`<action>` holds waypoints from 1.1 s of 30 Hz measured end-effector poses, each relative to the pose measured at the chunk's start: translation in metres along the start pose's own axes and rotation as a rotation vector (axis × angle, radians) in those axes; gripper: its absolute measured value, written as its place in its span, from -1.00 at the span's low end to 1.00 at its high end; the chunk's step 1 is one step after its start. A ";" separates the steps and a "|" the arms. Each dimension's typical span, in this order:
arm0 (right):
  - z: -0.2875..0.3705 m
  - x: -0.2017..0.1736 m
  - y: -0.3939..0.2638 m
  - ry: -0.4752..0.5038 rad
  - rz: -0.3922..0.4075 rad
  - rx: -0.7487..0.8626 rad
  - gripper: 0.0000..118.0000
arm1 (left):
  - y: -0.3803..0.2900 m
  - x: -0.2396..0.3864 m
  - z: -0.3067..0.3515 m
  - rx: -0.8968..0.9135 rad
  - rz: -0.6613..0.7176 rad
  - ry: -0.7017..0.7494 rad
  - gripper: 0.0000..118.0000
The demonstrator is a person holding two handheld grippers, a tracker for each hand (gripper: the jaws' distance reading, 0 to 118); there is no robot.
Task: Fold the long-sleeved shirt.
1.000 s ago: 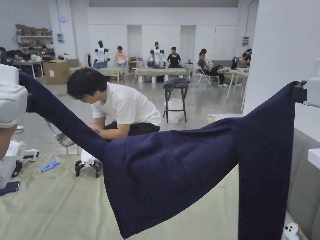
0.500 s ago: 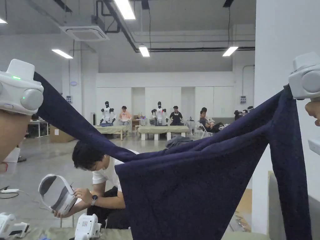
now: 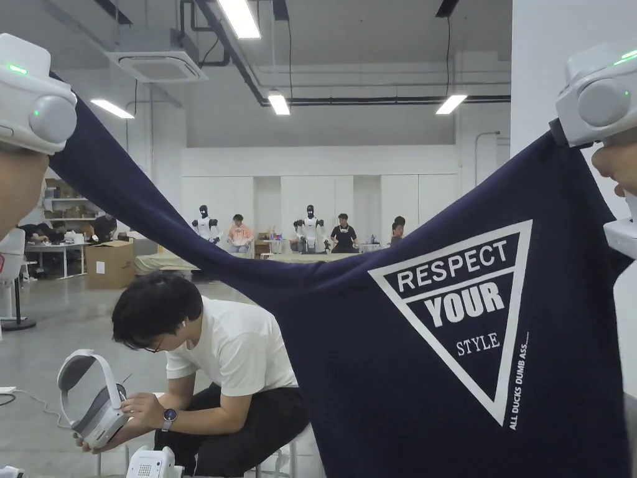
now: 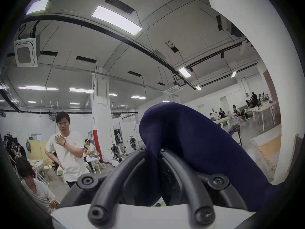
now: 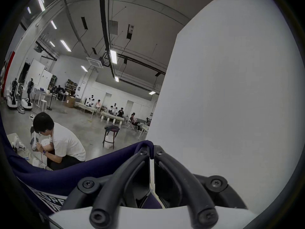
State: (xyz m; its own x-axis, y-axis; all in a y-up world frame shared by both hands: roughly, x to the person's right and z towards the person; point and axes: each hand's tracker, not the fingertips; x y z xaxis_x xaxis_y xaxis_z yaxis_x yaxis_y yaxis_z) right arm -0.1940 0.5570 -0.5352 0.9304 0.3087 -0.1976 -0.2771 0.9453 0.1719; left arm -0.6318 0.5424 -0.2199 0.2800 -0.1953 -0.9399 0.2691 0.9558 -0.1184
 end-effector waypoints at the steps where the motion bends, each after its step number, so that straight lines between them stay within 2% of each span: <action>1: -0.003 -0.001 -0.003 -0.002 0.000 -0.001 -0.97 | -0.002 0.002 -0.003 0.000 0.004 0.002 -0.84; 8: -0.017 -0.015 -0.045 0.016 0.017 -0.039 -0.97 | -0.039 0.018 -0.024 -0.008 -0.053 -0.003 -0.84; 15: -0.009 -0.030 -0.125 0.071 0.052 -0.130 -0.97 | -0.126 0.026 -0.018 -0.124 -0.142 -0.084 -0.84; 26: 0.099 -0.046 -0.277 0.207 0.101 -0.296 -0.97 | -0.293 0.011 0.121 -0.341 -0.295 -0.261 -0.84; 33: 0.207 -0.050 -0.382 0.342 0.143 -0.454 -0.97 | -0.405 -0.019 0.237 -0.543 -0.380 -0.389 -0.84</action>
State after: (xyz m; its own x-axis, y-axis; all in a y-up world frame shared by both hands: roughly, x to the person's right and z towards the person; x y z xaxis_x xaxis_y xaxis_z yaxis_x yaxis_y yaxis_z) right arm -0.0852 0.1584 -0.3914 0.7667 0.3815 -0.5163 -0.5394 0.8190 -0.1959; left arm -0.5280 0.1072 -0.0785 0.5898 -0.4994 -0.6346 -0.0506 0.7615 -0.6462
